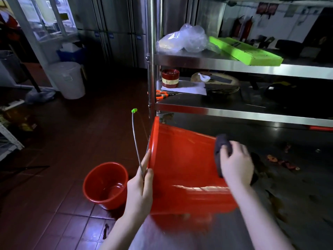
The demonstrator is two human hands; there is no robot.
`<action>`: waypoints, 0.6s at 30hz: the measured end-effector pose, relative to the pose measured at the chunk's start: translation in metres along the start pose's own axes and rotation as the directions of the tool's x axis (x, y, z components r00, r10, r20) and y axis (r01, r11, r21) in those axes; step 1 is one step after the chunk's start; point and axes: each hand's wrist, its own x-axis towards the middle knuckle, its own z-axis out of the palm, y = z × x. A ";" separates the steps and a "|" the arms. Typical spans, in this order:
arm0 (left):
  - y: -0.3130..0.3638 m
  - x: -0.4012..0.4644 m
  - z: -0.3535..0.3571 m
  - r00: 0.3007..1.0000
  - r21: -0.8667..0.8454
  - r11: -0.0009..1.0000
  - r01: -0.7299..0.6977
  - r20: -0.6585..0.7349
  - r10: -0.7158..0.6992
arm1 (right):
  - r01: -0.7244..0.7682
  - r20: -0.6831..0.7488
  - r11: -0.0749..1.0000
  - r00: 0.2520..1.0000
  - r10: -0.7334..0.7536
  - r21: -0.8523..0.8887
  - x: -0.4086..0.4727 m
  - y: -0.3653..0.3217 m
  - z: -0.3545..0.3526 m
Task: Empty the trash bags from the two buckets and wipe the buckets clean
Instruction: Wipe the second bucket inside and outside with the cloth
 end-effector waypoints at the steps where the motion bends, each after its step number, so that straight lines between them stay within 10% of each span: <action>1: 0.000 -0.004 0.002 1.000 -0.019 1.000 0.005 0.012 -0.005 | -0.137 0.039 0.989 0.990 0.139 -0.048 0.016 0.002 -0.002; 3: 0.001 -0.007 0.004 1.000 -0.028 0.999 0.024 0.017 -0.024 | -0.171 0.095 0.979 0.979 0.182 -0.110 0.033 -0.016 0.002; 9: 0.009 0.003 -0.016 0.990 -0.084 0.989 0.119 0.091 -0.111 | 0.358 0.163 0.894 0.898 -0.409 0.269 -0.018 -0.125 0.023; 18: 0.048 0.102 -0.035 0.842 -0.292 0.792 0.536 0.250 -0.478 | 0.534 0.055 0.799 0.821 -0.568 0.277 -0.068 -0.095 0.003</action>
